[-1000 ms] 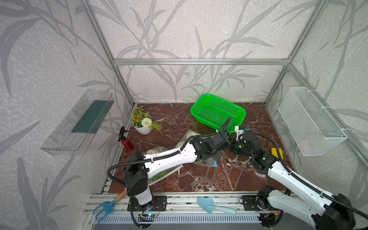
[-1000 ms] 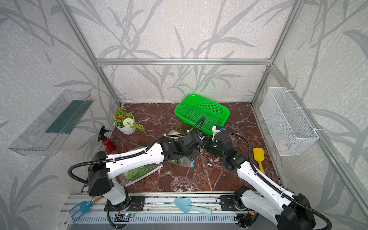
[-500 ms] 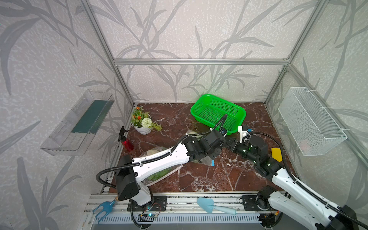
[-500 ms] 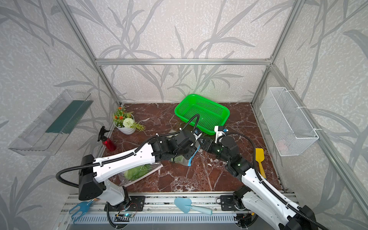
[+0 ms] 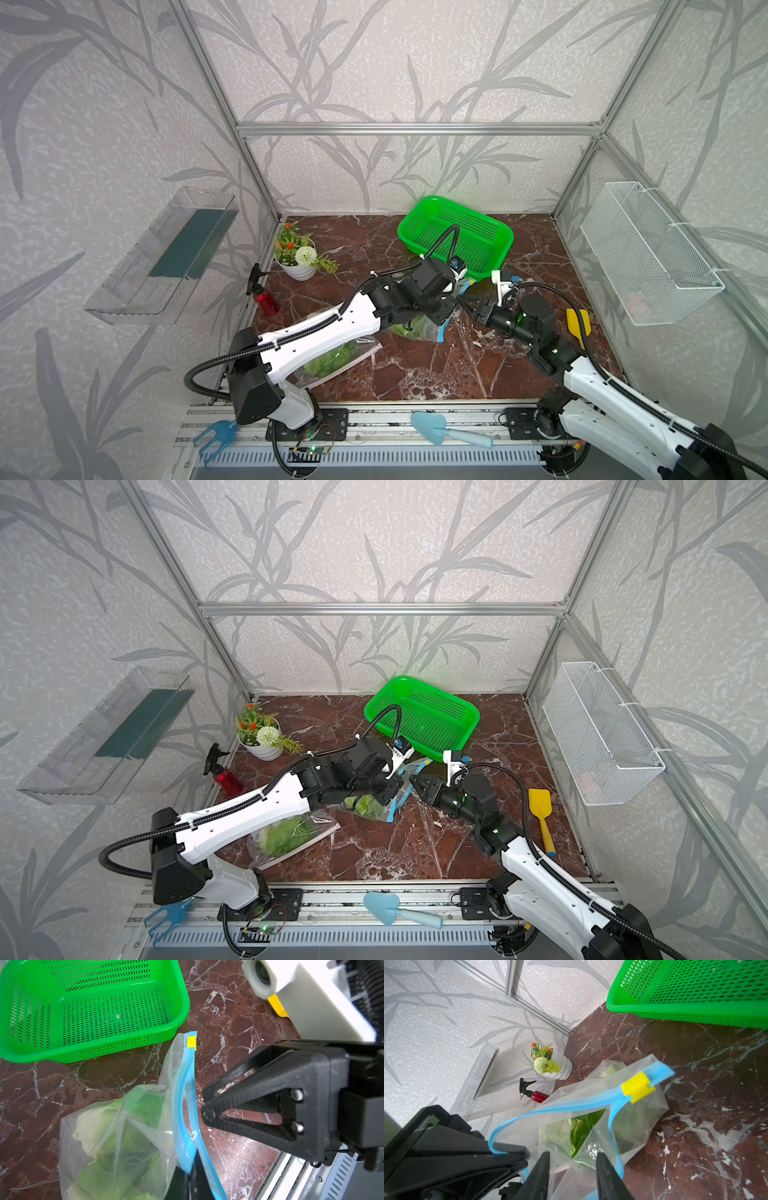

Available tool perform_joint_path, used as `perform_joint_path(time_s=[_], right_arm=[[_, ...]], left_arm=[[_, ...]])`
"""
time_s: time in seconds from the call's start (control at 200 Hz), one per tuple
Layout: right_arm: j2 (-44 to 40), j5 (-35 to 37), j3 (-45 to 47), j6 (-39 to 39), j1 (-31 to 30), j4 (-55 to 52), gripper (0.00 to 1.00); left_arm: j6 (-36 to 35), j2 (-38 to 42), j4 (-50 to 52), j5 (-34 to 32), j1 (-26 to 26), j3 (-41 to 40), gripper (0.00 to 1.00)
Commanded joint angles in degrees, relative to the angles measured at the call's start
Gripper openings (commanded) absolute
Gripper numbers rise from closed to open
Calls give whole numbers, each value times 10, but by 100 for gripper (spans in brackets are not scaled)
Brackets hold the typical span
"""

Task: Open the zip-top bag and take out the chinese cabbages
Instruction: Open the zipper of the food storage bag at the center of the board.

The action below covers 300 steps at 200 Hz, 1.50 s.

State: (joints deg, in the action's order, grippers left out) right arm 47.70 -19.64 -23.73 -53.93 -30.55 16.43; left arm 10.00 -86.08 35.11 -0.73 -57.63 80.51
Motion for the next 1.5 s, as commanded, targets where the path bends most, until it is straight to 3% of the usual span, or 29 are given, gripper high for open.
perform_joint_path(time_s=[0.0, 0.19, 0.53, 0.685, 1.005, 1.23, 1.345, 1.495], right_arm=[[4, -16, -1, 4, -1, 13, 39], [71, -30, -28, 4, -21, 42, 36], [144, 13, -62, -12, -49, 70, 37], [194, 44, -69, -38, -59, 52, 38], [194, 110, -108, 16, -60, -194, 40], [231, 94, -105, 37, -58, -255, 39], [212, 108, -113, 61, -59, -308, 39], [183, 120, -105, 71, -52, -357, 39]], left_arm=[[-10, 10, -17, 30, 2, -2, 0], [-17, 9, -20, 40, 2, -2, 0], [-26, 3, -49, 82, 6, -10, 0], [-33, 7, -56, 66, 7, -17, 0], [-42, -4, -103, 64, 7, -63, 0], [-18, -15, -158, 87, 6, -85, 0], [2, -29, -184, 129, 3, -93, 0], [25, -49, -203, 126, -7, -96, 0]])
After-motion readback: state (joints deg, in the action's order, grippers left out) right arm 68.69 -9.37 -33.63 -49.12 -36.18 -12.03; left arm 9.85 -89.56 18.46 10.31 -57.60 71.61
